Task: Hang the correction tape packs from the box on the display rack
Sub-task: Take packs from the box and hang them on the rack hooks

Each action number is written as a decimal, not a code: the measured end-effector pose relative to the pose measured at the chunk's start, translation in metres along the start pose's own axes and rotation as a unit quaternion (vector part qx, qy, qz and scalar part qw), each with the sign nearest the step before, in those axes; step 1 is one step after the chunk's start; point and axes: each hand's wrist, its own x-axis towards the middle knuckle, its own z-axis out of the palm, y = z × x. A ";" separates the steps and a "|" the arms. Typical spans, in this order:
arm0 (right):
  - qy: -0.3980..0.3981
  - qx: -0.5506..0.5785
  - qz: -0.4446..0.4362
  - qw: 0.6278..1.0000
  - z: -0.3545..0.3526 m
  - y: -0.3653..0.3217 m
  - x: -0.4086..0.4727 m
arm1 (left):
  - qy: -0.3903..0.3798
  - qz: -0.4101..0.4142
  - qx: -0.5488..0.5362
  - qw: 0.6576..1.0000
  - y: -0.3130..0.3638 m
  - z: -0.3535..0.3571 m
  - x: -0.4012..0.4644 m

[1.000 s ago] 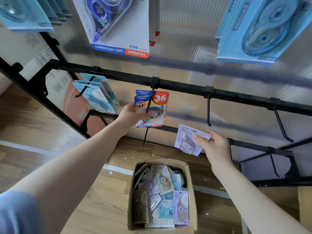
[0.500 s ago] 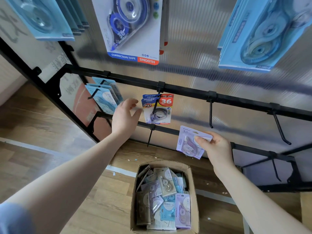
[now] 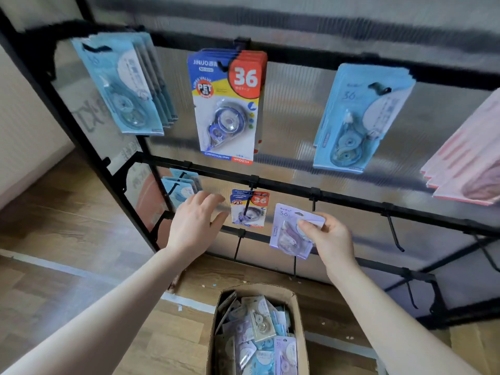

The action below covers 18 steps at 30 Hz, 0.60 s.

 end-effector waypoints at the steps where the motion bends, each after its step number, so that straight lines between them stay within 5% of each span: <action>1: 0.005 -0.001 -0.006 1.000 -0.002 -0.011 -0.003 | 0.002 0.001 0.001 1.000 0.004 -0.010 0.000; 18: 0.123 0.016 -0.135 0.983 -0.104 -0.205 -0.062 | 0.062 0.054 -0.055 0.995 0.095 -0.183 0.055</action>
